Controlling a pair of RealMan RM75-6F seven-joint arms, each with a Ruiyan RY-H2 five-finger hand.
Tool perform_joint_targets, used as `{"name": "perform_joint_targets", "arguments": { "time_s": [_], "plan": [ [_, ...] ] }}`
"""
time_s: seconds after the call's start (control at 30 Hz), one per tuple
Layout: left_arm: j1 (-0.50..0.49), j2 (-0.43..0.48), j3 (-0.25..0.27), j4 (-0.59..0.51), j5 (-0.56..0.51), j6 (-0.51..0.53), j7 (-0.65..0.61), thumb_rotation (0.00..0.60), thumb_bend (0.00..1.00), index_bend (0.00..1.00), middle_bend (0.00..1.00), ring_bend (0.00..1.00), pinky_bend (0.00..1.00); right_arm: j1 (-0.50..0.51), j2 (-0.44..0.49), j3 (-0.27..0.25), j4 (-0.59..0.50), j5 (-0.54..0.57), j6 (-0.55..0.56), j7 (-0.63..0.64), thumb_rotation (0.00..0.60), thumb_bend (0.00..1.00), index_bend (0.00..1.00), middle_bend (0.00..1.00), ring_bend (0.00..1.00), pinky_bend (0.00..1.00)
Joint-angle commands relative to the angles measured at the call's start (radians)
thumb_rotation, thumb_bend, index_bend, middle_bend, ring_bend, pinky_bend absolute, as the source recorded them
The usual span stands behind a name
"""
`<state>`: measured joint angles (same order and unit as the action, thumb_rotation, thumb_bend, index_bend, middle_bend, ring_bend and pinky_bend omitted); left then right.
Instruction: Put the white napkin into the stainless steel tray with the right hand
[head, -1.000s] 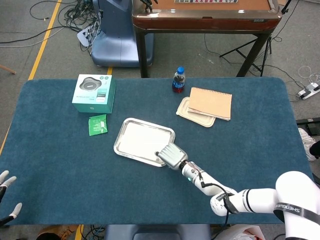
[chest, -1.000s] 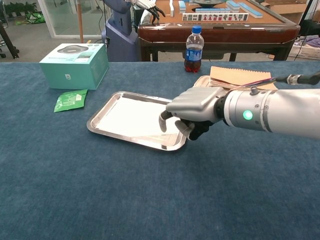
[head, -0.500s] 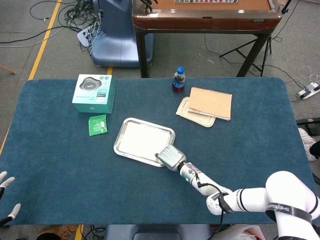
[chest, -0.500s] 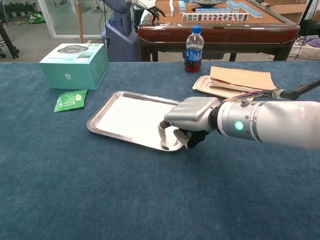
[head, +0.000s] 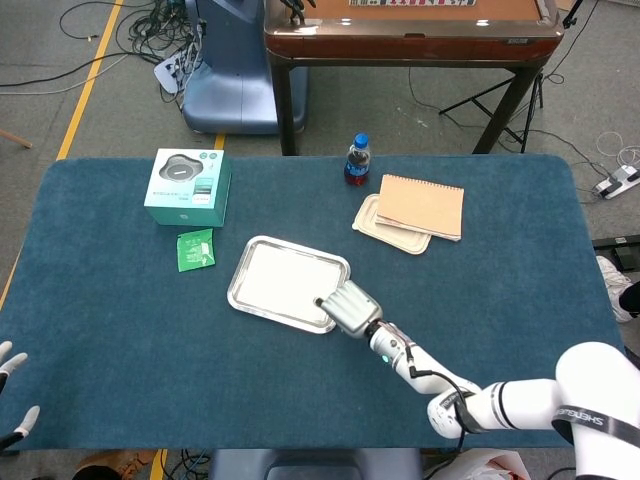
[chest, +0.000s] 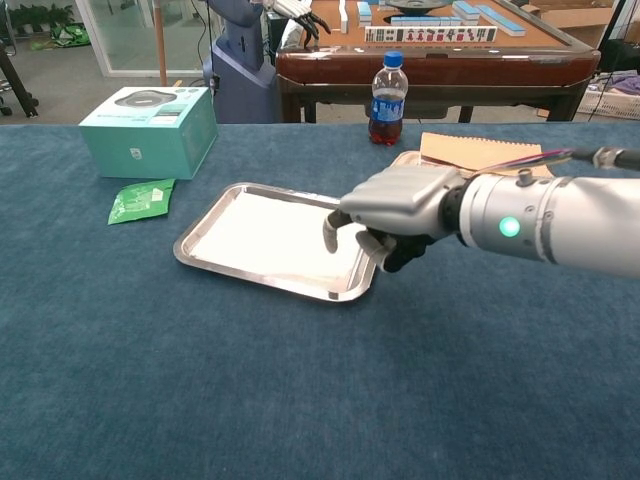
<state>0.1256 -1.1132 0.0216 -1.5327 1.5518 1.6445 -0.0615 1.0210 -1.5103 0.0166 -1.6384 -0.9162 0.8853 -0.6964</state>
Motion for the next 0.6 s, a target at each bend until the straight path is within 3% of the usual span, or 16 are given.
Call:
{"name": "perform_joint_targets", "arguments": {
  "time_s": [0.03,0.27,0.43,0.53,0.6],
  "plan": [
    [-0.003,0.001,-0.002,-0.001,0.002,-0.001,0.000,0.600,0.24,0.20,0.09,0.09,0.00,-0.056,0.086,-0.007,-0.094,-0.044,0.110,-0.006,0.600,1.00,0.28,0.91,0.86,0.99],
    [-0.019,0.002,-0.011,-0.008,0.006,-0.011,0.007,0.600,0.24,0.20,0.09,0.09,0.00,-0.209,0.214,-0.050,-0.221,-0.179,0.370,-0.012,0.600,0.99,0.24,0.68,0.66,0.87],
    [-0.035,0.001,-0.018,-0.012,0.010,-0.023,0.015,0.600,0.24,0.20,0.09,0.09,0.00,-0.340,0.277,-0.093,-0.255,-0.281,0.530,0.033,0.600,0.77,0.21,0.46,0.42,0.67],
    [-0.043,0.001,-0.022,-0.014,0.007,-0.030,0.017,0.600,0.24,0.20,0.09,0.09,0.00,-0.424,0.307,-0.121,-0.255,-0.325,0.612,0.068,0.600,0.65,0.19,0.37,0.33,0.58],
    [-0.048,0.001,-0.024,-0.016,0.007,-0.036,0.019,0.600,0.24,0.20,0.09,0.09,0.00,-0.476,0.327,-0.135,-0.254,-0.342,0.655,0.094,0.600,0.63,0.18,0.35,0.31,0.56]
  ]
}}
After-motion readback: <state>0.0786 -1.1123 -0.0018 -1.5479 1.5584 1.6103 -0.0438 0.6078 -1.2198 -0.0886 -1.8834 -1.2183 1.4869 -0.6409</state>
